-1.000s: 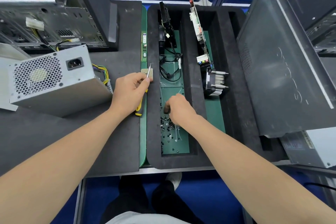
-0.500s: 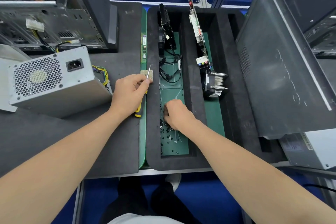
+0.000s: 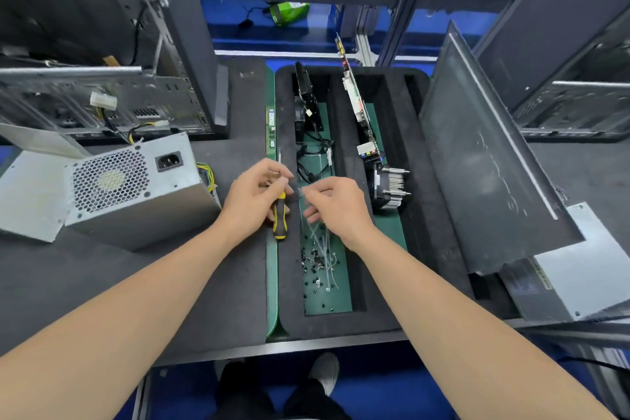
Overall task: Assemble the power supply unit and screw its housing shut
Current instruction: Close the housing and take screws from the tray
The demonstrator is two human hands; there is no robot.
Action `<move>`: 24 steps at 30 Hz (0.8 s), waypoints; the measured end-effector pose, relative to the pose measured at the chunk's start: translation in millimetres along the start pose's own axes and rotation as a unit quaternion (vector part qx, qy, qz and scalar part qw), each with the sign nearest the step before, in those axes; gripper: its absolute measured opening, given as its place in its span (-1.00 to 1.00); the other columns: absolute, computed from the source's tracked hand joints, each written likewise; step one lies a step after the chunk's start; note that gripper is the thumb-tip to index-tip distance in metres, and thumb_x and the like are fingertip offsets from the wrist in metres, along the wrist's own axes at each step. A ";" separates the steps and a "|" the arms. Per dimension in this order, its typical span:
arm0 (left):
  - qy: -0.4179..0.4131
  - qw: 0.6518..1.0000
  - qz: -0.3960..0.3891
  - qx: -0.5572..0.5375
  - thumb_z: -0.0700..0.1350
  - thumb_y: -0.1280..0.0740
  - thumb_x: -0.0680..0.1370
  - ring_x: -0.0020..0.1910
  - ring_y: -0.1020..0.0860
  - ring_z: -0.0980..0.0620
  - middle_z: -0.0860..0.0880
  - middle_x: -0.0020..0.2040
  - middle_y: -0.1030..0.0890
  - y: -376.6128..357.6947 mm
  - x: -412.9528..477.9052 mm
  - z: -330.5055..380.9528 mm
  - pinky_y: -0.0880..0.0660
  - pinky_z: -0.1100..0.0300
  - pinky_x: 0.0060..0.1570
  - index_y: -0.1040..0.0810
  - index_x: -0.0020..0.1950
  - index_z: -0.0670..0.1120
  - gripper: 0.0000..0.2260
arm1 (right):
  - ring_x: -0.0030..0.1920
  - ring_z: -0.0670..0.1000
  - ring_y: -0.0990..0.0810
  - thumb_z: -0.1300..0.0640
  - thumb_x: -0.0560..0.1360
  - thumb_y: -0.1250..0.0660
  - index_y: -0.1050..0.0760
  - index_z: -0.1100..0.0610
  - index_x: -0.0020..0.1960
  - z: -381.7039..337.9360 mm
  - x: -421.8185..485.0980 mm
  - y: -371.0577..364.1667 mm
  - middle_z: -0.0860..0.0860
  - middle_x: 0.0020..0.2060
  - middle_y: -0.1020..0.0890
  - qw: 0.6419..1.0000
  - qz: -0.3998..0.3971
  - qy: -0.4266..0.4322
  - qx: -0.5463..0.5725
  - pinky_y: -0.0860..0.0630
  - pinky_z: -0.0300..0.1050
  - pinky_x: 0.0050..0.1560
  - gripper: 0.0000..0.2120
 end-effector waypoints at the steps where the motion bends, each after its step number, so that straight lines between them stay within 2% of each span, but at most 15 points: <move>1: -0.008 1.000 0.003 0.003 0.02 -0.32 0.63 -0.24 -0.71 -0.10 0.01 -0.10 -0.70 2.7 -0.7 7.3 -0.54 0.11 -0.45 -0.62 0.11 0.15 -0.88 | -0.32 0.06 -0.71 0.15 0.58 -0.44 -0.68 0.21 -0.07 -9.0 -0.4 -1.4 0.08 -0.31 -0.71 0.999 -0.013 0.007 0.039 -0.69 -0.02 -0.19 -0.86; 4: -0.035 0.999 0.003 0.027 0.11 -0.35 0.58 -0.23 -0.70 -0.12 0.03 -0.08 -0.68 12.7 -0.8 32.2 -0.62 0.00 -0.44 -0.65 0.14 0.15 -0.82 | -0.30 0.06 -0.67 0.19 0.60 -0.43 -0.68 0.31 -0.01 -35.9 -3.7 -5.9 0.13 -0.25 -0.67 0.992 -0.052 0.024 0.114 -0.65 -0.08 -0.24 -0.84; 7: -0.049 0.998 -0.001 0.044 0.14 -0.40 0.55 -0.28 -0.69 -0.17 0.03 -0.06 -0.66 26.6 -1.2 56.8 -0.64 -0.08 -0.44 -0.66 0.15 0.15 -0.79 | -0.30 0.06 -0.66 0.22 0.61 -0.42 -0.69 0.30 0.00 -63.4 -8.9 -11.6 0.12 -0.27 -0.67 0.985 -0.090 0.047 0.141 -0.64 -0.12 -0.27 -0.86; 11: -0.054 0.998 0.016 0.023 -0.03 -0.42 0.60 -0.30 -0.68 -0.20 -0.02 -0.07 -0.66 41.6 -5.2 86.3 -0.65 -0.08 -0.41 -0.68 0.06 0.13 -0.91 | -0.29 0.08 -0.63 0.23 0.63 -0.38 -0.65 0.40 0.09 -95.9 -17.2 -18.2 0.14 -0.26 -0.63 0.976 -0.141 0.069 0.150 -0.62 -0.12 -0.27 -0.79; 14: -0.063 0.997 0.038 0.018 -0.11 -0.42 0.62 -0.35 -0.70 -0.14 -0.02 -0.12 -0.69 52.1 -11.0 110.3 -0.64 0.05 -0.42 -0.66 -0.03 0.08 -0.91 | -0.30 0.05 -0.59 0.20 0.65 -0.37 -0.62 0.43 0.12 -116.9 -24.7 -18.8 0.12 -0.25 -0.60 0.965 -0.172 0.087 0.177 -0.60 -0.14 -0.28 -0.74; 17: -0.044 0.995 0.087 0.005 -0.15 -0.39 0.64 -0.38 -0.69 -0.12 -0.07 -0.13 -0.70 70.6 -15.2 126.0 -0.60 0.14 -0.42 -0.63 -0.03 -0.04 -0.93 | -0.26 0.01 -0.57 0.15 0.65 -0.38 -0.62 0.36 0.15 -140.1 -33.4 -21.9 0.05 -0.23 -0.62 0.960 -0.178 0.122 0.179 -0.56 -0.13 -0.23 -0.75; 19: -0.026 0.990 0.139 -0.005 -0.14 -0.36 0.66 -0.37 -0.69 -0.08 -0.07 -0.13 -0.72 88.5 -20.0 132.5 -0.60 0.11 -0.37 -0.62 -0.01 -0.07 -0.92 | -0.22 -0.06 -0.56 0.10 0.58 -0.49 -0.61 0.22 0.16 -158.7 -40.4 -26.1 -0.02 -0.19 -0.61 0.964 -0.166 0.179 0.108 -0.53 -0.17 -0.22 -0.75; 22: 0.005 0.975 0.208 -0.077 -0.13 -0.30 0.70 -0.21 -0.71 -0.06 -0.14 -0.03 -0.74 116.1 -30.3 134.1 -0.65 0.06 -0.25 -0.61 0.08 -0.16 -0.87 | -0.24 -0.11 -0.56 0.02 0.41 -0.65 -0.50 0.06 0.09 -180.2 -52.4 -44.2 -0.04 -0.11 -0.62 0.959 -0.148 0.241 -0.015 -0.54 -0.21 -0.23 -0.59; 24: 0.030 0.961 0.229 -0.149 -0.12 -0.26 0.72 -0.11 -0.74 -0.13 -0.18 0.02 -0.74 131.4 -37.1 130.6 -0.66 0.03 -0.18 -0.57 0.16 -0.22 -0.81 | -0.30 -0.07 -0.62 0.01 0.38 -0.67 -0.52 0.04 0.03 -196.0 -58.9 -51.0 -0.09 -0.15 -0.67 0.956 -0.120 0.267 0.006 -0.57 -0.18 -0.32 -0.61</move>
Point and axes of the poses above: each hand's wrist, its own x-axis towards the middle knuckle, its own y-axis out of the back of the hand, z = x × y, the point moved 10 cm from there along x, towards the middle knuckle
